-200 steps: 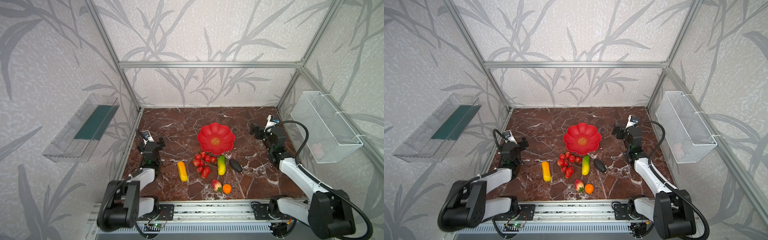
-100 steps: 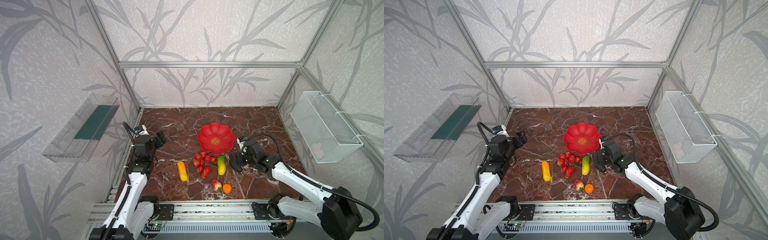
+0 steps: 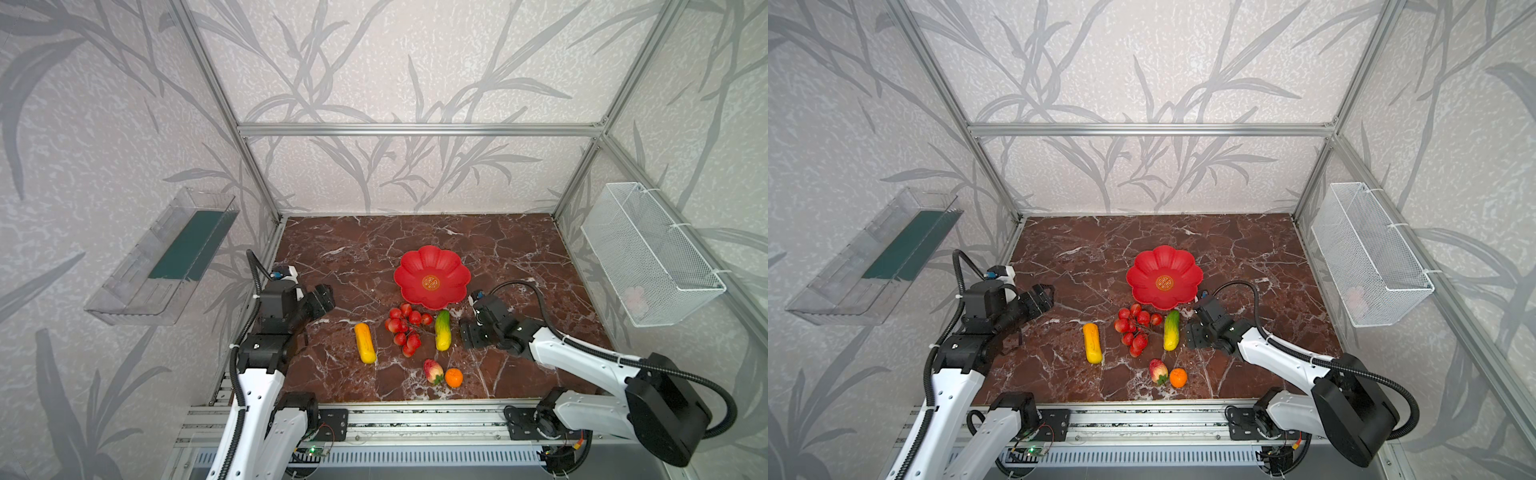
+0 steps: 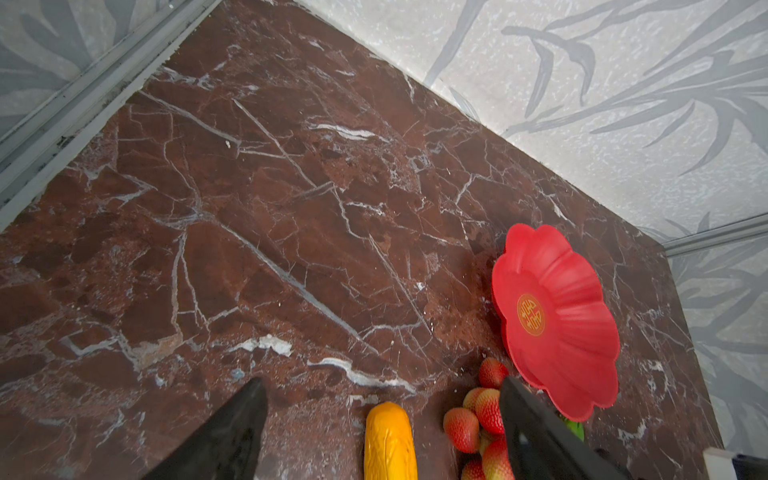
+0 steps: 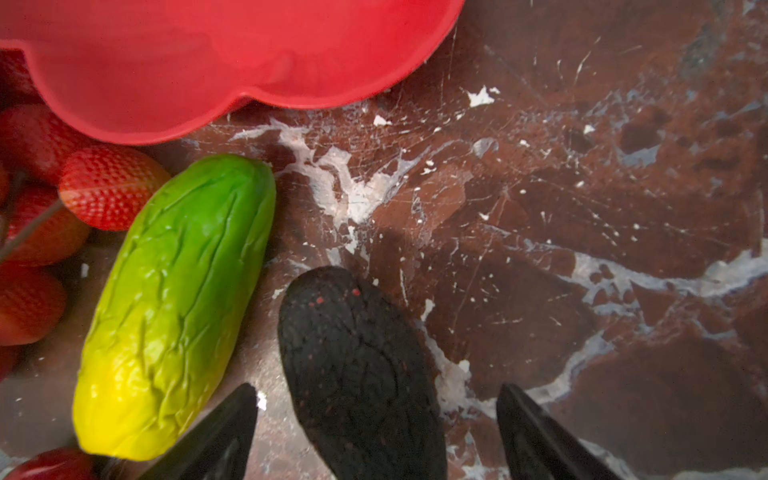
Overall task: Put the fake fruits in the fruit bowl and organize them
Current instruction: 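Reach the right gripper to the dark avocado and grasp it while the left arm rises, then carry the avocado with the right gripper and release it in the red bowl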
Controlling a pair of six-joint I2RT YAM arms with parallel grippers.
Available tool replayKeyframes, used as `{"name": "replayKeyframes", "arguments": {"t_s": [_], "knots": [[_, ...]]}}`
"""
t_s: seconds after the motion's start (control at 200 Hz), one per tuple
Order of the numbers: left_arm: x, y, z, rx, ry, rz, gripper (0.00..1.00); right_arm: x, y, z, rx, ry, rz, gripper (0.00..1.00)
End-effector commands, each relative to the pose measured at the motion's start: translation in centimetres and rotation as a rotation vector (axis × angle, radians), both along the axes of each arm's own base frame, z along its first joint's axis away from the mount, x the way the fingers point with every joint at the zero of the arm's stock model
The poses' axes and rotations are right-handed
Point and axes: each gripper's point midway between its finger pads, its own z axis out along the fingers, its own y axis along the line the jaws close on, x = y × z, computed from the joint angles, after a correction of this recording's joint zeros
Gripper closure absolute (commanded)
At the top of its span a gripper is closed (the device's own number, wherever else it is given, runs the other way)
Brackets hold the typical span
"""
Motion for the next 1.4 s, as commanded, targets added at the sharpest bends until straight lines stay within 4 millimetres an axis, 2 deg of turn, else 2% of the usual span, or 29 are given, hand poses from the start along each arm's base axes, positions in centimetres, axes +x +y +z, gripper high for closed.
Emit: {"name": "replayKeyframes", "arguments": {"t_s": [0.0,0.16,0.305,0.39,0.435,0.535,0.65,0.755,0.85,1.01,1.19,1.2,1.22,1.395], "knots": [[-2.2,-0.2,-1.4,-0.001,0.079,-0.018,0.12,0.5,0.3,-0.6,-0.004,-0.012,-0.008,0.15],[-3.0,0.2,-1.0,0.010,0.042,0.003,0.12,0.8,0.7,-1.5,-0.019,0.021,0.003,0.22],[-3.1,0.5,-0.8,0.019,0.026,0.021,0.11,0.9,1.0,-1.8,-0.022,0.033,0.009,0.38],[-3.0,0.5,-1.0,0.008,0.029,0.026,0.11,1.0,1.1,-1.1,-0.014,0.021,0.016,0.49],[-3.0,0.5,-1.0,0.006,0.028,0.030,0.11,1.0,0.9,-0.5,-0.018,0.006,0.020,0.54],[-3.1,0.7,-1.0,0.011,0.024,0.040,0.11,1.3,0.5,2.4,-0.013,-0.066,0.029,0.62],[-3.1,0.8,-1.0,0.009,0.021,0.047,0.11,2.1,0.6,6.3,0.031,-0.180,0.033,0.64],[-3.2,0.9,-1.0,0.012,0.021,0.054,0.11,3.3,1.8,9.5,0.092,-0.258,0.038,0.64],[-3.3,1.0,-1.0,0.017,0.022,0.059,0.11,5.0,3.6,10.5,0.111,-0.258,0.059,0.64],[-3.4,1.3,-0.8,0.026,0.014,0.072,0.11,8.6,7.6,9.9,0.089,-0.211,0.140,0.62],[-3.5,1.5,-0.7,0.029,0.008,0.082,0.11,12.7,11.4,7.7,0.059,-0.167,0.202,0.61],[-3.5,1.5,-0.7,0.029,0.008,0.083,0.11,12.8,11.6,6.8,0.049,-0.150,0.206,0.61],[-3.5,1.5,-0.7,0.031,0.009,0.084,0.11,13.1,12.0,6.3,0.045,-0.139,0.209,0.60],[-3.6,1.6,-0.8,0.031,0.012,0.090,0.11,15.0,14.4,3.1,0.042,-0.068,0.239,0.60]]}}
